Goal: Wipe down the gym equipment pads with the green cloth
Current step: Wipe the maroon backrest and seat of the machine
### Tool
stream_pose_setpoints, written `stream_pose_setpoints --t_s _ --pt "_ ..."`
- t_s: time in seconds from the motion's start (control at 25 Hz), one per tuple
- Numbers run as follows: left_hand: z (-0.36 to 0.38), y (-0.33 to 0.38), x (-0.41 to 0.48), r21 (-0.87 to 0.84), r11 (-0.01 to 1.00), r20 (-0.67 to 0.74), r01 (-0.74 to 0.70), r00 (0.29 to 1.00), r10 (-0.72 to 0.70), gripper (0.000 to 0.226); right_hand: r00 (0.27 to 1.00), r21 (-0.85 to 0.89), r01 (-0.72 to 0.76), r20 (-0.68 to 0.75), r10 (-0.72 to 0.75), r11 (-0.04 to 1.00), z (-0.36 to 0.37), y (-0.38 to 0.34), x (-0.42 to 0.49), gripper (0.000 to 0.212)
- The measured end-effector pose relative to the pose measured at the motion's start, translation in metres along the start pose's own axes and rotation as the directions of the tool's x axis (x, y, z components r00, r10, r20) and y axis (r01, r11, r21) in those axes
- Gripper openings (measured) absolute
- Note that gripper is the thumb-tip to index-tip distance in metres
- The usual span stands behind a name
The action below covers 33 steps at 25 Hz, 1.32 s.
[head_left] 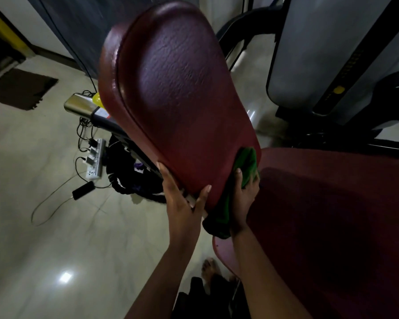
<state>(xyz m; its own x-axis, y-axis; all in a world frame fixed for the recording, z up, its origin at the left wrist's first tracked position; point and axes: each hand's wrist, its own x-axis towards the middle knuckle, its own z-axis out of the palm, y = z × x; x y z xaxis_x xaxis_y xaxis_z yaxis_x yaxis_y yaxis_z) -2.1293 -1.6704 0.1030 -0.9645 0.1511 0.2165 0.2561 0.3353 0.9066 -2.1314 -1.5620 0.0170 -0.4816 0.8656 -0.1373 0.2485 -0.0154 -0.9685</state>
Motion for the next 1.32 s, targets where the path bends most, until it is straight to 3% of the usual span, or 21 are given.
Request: stream_pose_setpoints --t_s 0.2,0.28,0.36,0.48,0.6,0.68,0.84,1.0,1.24,1.32 --pt "-0.001 0.0 0.0 0.016 1.0 0.022 0.009 1.0 -0.01 0.109 0.959 0.059 -0.281 0.031 0.28 0.958 -0.008 0.035 0.021 0.064" --pt "-0.002 0.0 0.002 0.015 1.0 0.033 0.01 0.999 -0.011 0.109 0.965 0.001 -0.263 0.025 0.263 0.965 -0.018 0.035 0.021 0.057" --pt "-0.004 -0.001 0.002 0.029 0.999 0.037 0.023 0.999 -0.024 0.107 0.991 0.02 -0.133 -0.031 0.134 0.991 -0.025 0.016 0.017 0.05" --pt "-0.003 -0.002 0.004 0.07 0.997 0.03 0.035 0.999 -0.037 0.106 0.972 0.079 0.222 0.059 -0.227 0.972 -0.008 -0.043 0.024 0.047" --pt "-0.003 -0.002 0.003 0.064 0.996 0.039 0.062 0.997 -0.064 0.105 0.944 0.017 0.322 0.073 -0.322 0.947 0.018 -0.074 0.055 0.063" --pt "-0.003 -0.003 0.004 0.061 0.995 0.043 0.073 0.996 -0.076 0.105 0.967 -0.037 0.249 0.071 -0.246 0.968 0.019 -0.068 0.082 0.064" --pt "-0.001 -0.006 0.004 0.048 0.995 0.039 0.083 0.996 -0.085 0.105 0.998 -0.117 -0.04 0.05 0.046 0.992 0.01 -0.031 0.12 0.05" --pt "-0.001 -0.007 0.004 0.051 0.995 0.048 0.083 0.995 -0.085 0.105 0.989 -0.052 -0.137 0.04 0.139 0.989 0.0 -0.007 0.119 0.042" --pt "0.002 -0.01 0.004 0.036 0.998 0.044 0.054 0.997 -0.055 0.098 0.889 -0.031 -0.453 0.056 0.454 0.891 -0.006 0.036 0.072 0.063" --pt "0.001 -0.012 0.004 0.017 0.999 0.042 0.049 0.998 -0.049 0.096 0.877 -0.035 -0.476 0.048 0.477 0.879 -0.006 0.043 0.05 0.065"
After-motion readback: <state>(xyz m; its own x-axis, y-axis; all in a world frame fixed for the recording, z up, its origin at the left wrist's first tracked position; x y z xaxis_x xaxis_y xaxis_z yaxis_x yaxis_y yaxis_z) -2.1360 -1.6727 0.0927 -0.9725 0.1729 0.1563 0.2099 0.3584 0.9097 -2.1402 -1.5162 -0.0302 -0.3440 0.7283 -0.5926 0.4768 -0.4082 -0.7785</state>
